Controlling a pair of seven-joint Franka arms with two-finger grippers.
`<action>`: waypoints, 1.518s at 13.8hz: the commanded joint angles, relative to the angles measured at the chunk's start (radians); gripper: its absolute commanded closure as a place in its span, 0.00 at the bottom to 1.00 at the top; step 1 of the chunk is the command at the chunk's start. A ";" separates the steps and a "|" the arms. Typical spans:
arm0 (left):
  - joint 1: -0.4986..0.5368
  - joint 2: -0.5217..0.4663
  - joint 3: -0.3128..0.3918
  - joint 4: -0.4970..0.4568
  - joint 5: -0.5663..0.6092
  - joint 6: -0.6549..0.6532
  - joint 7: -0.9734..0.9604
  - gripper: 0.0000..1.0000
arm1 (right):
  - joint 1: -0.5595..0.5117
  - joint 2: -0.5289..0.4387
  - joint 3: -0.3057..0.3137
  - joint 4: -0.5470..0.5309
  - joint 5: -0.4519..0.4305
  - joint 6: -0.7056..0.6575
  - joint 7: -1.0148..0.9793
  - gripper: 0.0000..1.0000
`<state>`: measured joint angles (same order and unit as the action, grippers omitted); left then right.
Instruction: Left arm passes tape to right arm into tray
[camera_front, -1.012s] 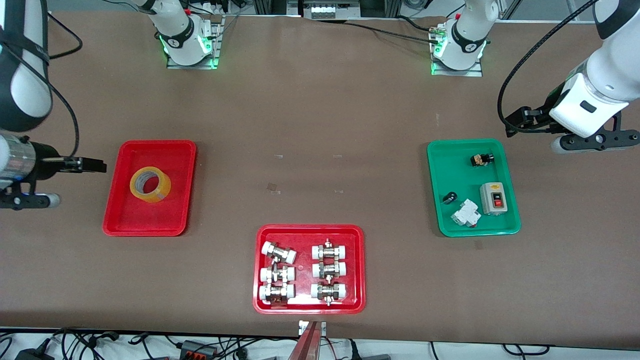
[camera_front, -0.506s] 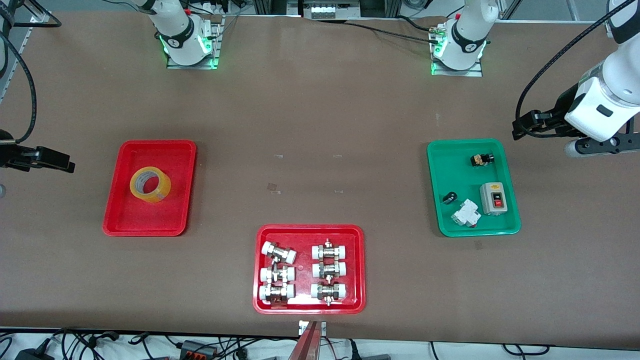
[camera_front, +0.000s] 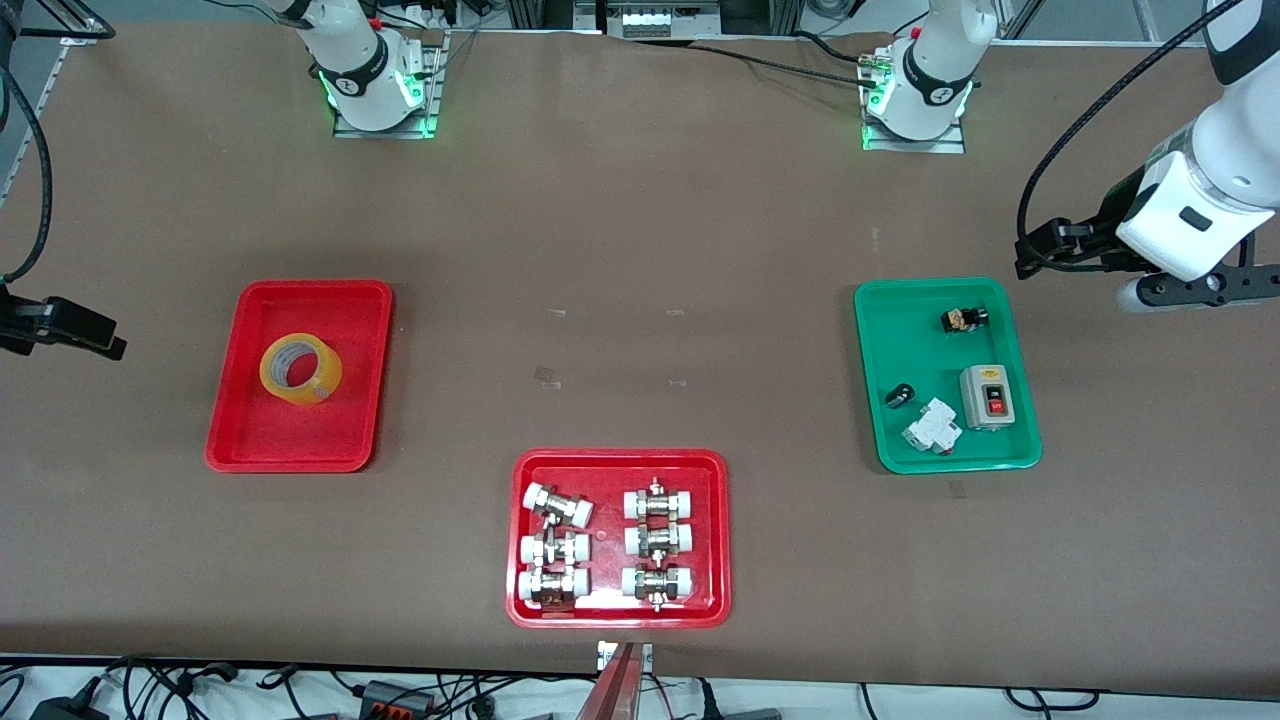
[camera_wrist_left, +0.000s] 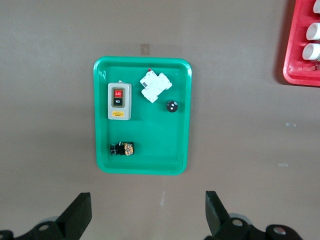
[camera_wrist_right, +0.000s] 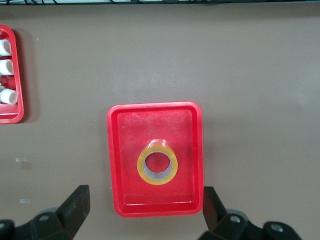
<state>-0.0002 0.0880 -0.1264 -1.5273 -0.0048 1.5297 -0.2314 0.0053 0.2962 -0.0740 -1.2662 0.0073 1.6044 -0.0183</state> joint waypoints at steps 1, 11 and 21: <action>0.000 -0.020 0.001 -0.014 -0.015 0.009 0.020 0.00 | 0.004 -0.086 0.007 -0.111 -0.017 0.032 0.001 0.00; 0.002 -0.019 0.001 -0.013 -0.020 0.009 0.020 0.00 | 0.012 -0.304 0.014 -0.429 -0.018 0.109 0.001 0.00; 0.002 -0.017 -0.002 -0.011 -0.010 0.007 0.018 0.00 | 0.010 -0.307 0.013 -0.418 -0.017 0.100 0.017 0.00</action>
<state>-0.0016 0.0876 -0.1282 -1.5273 -0.0057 1.5313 -0.2309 0.0116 0.0151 -0.0621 -1.6620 0.0050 1.6930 -0.0338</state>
